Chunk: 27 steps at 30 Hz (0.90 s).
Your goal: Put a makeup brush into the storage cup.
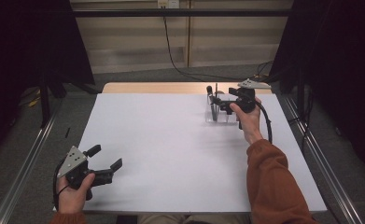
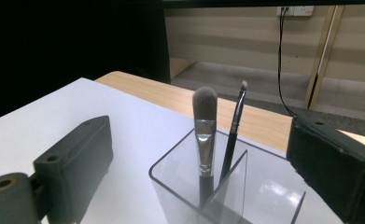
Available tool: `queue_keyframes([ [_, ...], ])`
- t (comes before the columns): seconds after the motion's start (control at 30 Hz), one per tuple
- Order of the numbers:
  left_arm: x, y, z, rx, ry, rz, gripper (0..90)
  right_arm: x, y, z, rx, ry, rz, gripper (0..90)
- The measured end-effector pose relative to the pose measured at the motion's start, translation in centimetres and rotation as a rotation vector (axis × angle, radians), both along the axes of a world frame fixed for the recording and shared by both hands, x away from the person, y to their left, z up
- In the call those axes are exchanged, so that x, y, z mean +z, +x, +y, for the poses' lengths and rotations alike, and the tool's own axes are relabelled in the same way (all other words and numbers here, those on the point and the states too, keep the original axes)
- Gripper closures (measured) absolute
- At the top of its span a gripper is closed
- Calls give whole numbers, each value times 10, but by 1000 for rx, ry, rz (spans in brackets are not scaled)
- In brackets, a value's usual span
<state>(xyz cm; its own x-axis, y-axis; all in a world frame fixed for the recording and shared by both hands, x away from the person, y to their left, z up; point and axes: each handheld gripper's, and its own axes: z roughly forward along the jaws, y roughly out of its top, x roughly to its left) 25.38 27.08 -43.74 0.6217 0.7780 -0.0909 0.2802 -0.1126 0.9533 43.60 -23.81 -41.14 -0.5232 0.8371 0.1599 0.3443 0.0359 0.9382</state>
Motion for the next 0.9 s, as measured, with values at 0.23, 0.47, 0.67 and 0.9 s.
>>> queue_keyframes([
  [0.23, 0, -1, 1, -7, 1, -7, 34, 2, -7, 1, -7, 6, 4, 60],
  [0.47, 1, -1, 3, 0, -11, -8, 34, 4, -18, -1, -19, 0, -7, 88],
  [0.67, 1, -1, 2, -5, -5, -11, 34, -1, -26, -5, -30, -2, -5, 70],
  [0.9, 1, -2, 3, -6, -10, -13, 30, -1, -37, -4, -28, -11, -18, 53],
])
